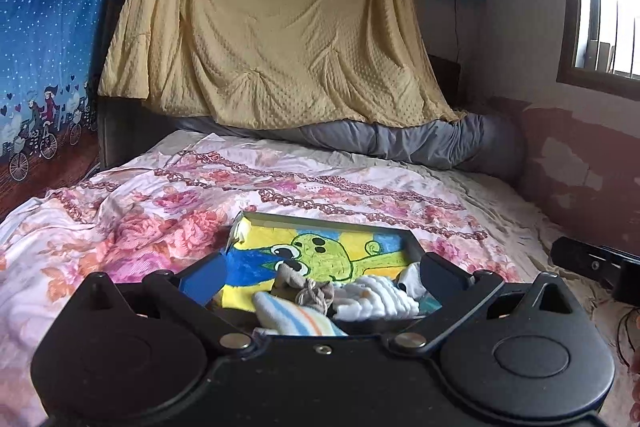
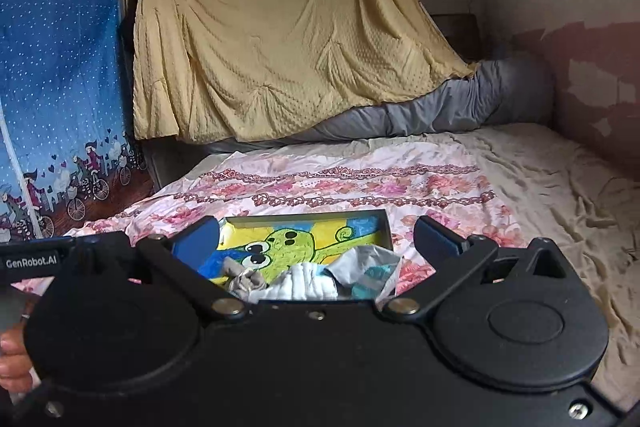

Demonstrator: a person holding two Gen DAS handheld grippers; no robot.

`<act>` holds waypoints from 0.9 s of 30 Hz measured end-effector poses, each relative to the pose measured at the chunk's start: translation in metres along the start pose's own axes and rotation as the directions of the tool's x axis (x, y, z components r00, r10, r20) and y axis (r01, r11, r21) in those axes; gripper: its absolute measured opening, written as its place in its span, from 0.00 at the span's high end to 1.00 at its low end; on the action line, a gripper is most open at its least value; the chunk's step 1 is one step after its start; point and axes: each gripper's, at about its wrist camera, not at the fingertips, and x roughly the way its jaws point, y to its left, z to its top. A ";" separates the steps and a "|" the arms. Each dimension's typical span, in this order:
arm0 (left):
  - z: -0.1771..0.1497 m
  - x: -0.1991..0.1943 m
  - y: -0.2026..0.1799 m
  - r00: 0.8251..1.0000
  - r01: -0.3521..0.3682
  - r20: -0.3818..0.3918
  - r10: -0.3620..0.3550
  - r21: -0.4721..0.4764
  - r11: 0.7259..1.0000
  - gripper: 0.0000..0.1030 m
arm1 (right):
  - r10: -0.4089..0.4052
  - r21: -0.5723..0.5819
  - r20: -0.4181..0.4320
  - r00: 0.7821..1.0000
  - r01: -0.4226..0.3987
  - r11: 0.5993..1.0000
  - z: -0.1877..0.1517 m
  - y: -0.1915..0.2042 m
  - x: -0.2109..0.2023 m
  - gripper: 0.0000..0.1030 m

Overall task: Organize soft objects
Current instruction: 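Lift both open tools out of the tray and back toward the pile, then move both open tools toward the pile of items beside the tray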

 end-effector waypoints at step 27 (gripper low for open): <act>-0.068 -0.107 0.034 0.998 0.021 0.052 -0.026 0.107 0.994 0.01 | -0.071 -0.113 -0.055 0.996 0.065 0.991 -0.069 0.058 -0.073 0.00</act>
